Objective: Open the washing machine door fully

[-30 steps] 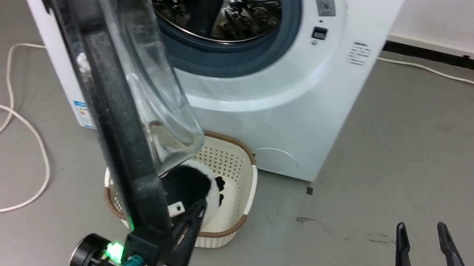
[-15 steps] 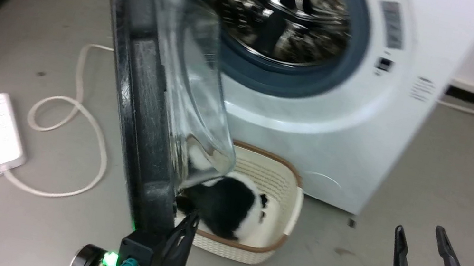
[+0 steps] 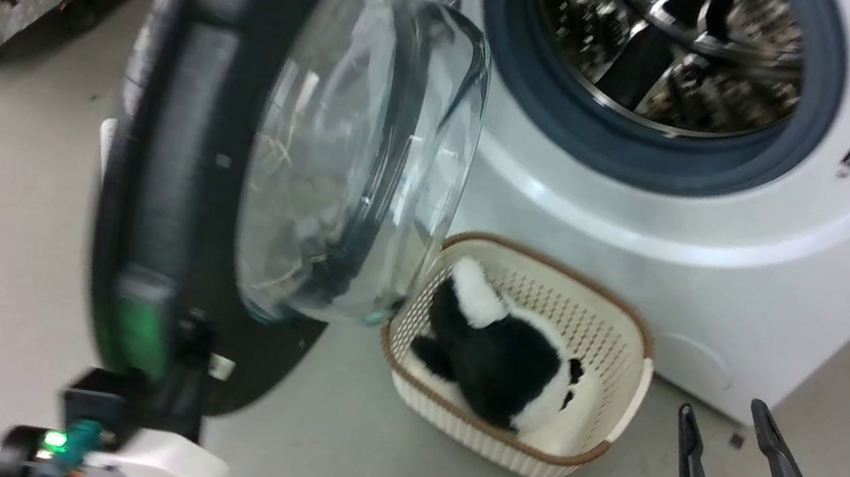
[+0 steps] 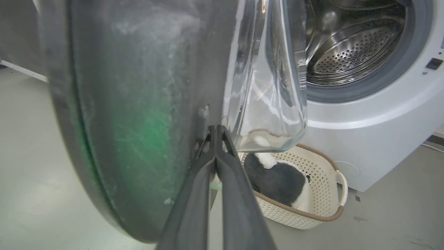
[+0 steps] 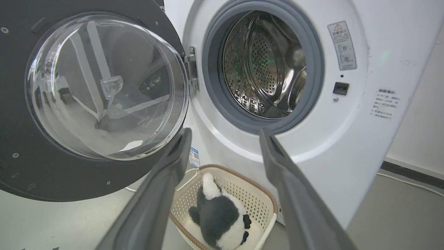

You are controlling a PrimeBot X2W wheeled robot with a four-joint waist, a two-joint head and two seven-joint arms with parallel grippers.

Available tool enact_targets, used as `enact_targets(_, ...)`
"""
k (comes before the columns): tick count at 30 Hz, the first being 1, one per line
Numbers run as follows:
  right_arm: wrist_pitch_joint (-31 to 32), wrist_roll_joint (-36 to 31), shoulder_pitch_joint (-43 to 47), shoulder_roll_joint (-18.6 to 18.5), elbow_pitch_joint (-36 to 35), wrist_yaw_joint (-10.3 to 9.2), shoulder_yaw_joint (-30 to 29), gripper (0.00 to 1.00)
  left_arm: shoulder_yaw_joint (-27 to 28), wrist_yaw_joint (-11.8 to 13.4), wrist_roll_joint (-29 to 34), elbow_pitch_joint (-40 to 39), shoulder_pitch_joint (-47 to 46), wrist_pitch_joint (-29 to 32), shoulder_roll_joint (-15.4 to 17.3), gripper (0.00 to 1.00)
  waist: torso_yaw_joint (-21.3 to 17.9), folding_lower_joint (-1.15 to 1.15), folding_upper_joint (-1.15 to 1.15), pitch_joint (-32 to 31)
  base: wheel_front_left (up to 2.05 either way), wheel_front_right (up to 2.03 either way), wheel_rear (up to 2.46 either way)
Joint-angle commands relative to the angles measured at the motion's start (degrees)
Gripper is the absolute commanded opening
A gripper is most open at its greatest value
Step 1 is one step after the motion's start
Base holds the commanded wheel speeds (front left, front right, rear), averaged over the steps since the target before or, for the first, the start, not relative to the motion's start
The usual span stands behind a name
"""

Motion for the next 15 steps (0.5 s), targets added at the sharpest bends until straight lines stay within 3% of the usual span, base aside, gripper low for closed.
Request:
enact_targets(1,-0.26,-0.86,-0.29,0.19,-0.33,-0.05,0.38,1.0,1.88,0.57,-0.89,-0.05,-0.49,-0.71,0.83,0.0,1.32,0.0,0.0,2.12,0.0,0.0,0.0)
enact_targets(15,-0.26,-4.45,-3.06,-1.61,-1.4,-0.05,0.63,1.0,16.25,-1.13,-10.21,7.34,-9.66,-1.05,9.72,0.0,-0.4,0.0,0.0,10.84,0.0,0.0,0.0)
